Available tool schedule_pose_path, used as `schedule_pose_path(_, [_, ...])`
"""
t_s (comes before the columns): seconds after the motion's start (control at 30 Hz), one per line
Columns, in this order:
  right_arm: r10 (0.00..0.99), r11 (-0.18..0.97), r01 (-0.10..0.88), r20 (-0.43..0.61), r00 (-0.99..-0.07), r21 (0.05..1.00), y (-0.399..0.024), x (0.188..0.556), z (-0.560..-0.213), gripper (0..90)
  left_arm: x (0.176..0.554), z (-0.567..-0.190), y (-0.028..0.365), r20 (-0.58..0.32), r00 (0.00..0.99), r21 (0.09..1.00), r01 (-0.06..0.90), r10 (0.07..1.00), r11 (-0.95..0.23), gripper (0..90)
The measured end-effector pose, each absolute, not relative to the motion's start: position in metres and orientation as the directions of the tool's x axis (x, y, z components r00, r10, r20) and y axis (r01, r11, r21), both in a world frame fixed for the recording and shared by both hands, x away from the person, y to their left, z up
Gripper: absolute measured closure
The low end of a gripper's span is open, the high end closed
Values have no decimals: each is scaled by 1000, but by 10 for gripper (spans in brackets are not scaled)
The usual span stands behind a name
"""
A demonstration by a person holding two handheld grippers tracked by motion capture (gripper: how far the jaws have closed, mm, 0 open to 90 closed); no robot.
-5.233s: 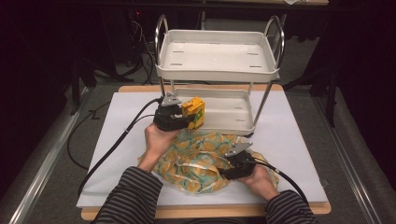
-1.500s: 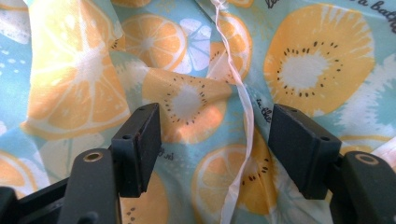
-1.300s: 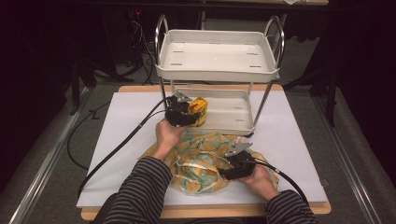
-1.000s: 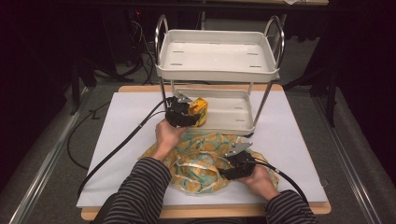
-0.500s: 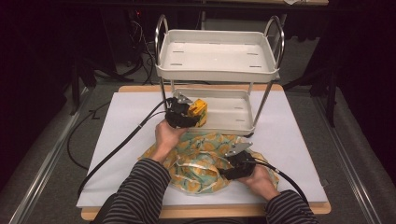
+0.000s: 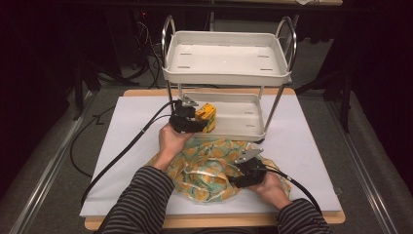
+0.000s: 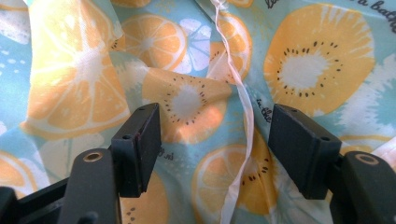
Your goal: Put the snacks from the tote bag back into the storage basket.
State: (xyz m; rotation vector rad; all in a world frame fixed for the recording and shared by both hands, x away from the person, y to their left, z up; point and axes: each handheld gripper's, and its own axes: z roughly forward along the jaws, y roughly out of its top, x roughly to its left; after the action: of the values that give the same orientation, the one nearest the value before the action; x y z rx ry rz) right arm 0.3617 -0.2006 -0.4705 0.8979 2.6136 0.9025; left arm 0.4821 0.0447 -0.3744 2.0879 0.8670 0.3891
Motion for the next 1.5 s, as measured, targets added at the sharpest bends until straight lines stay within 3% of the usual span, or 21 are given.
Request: schedule_pose_path(1.5, [621,621,476,-19,-784,623,-201,362,-471,351,449,-352,65,44,745,776,394,666,-492,430])
